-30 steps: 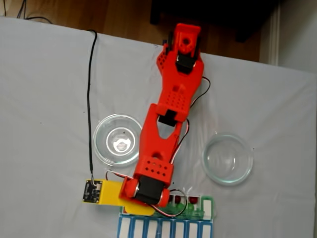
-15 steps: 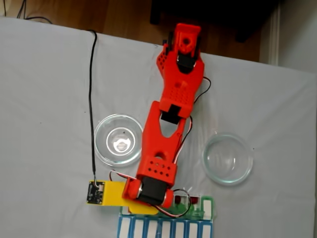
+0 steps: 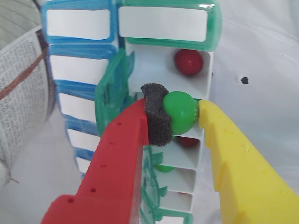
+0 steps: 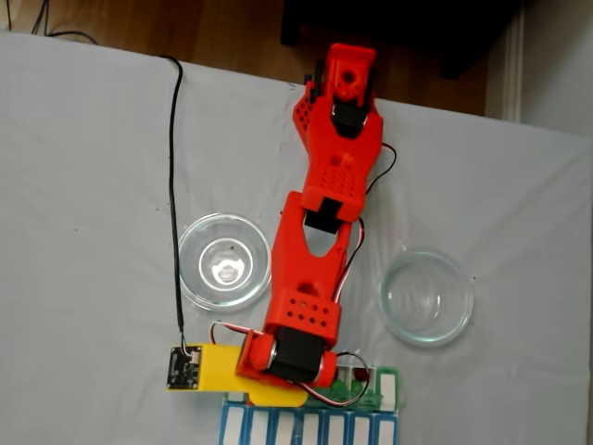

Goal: Sort medicines into box.

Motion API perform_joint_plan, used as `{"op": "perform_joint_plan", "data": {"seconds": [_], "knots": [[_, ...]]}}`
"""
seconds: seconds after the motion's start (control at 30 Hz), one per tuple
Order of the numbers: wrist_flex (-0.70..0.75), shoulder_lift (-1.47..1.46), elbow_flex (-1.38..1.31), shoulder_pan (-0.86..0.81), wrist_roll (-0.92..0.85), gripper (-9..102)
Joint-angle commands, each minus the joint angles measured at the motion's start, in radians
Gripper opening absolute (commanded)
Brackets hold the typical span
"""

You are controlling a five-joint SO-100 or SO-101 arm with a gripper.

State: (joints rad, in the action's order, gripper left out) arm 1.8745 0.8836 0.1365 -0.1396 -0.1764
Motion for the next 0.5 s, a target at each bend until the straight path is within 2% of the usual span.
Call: {"op": "perform_joint_plan", "data": {"seconds": [0.0, 0.47], "knots": [[0.034, 0.011, -0.160, -0.011, 0.015, 1], [0.034, 0.011, -0.138, -0.008, 0.003, 1]]}}
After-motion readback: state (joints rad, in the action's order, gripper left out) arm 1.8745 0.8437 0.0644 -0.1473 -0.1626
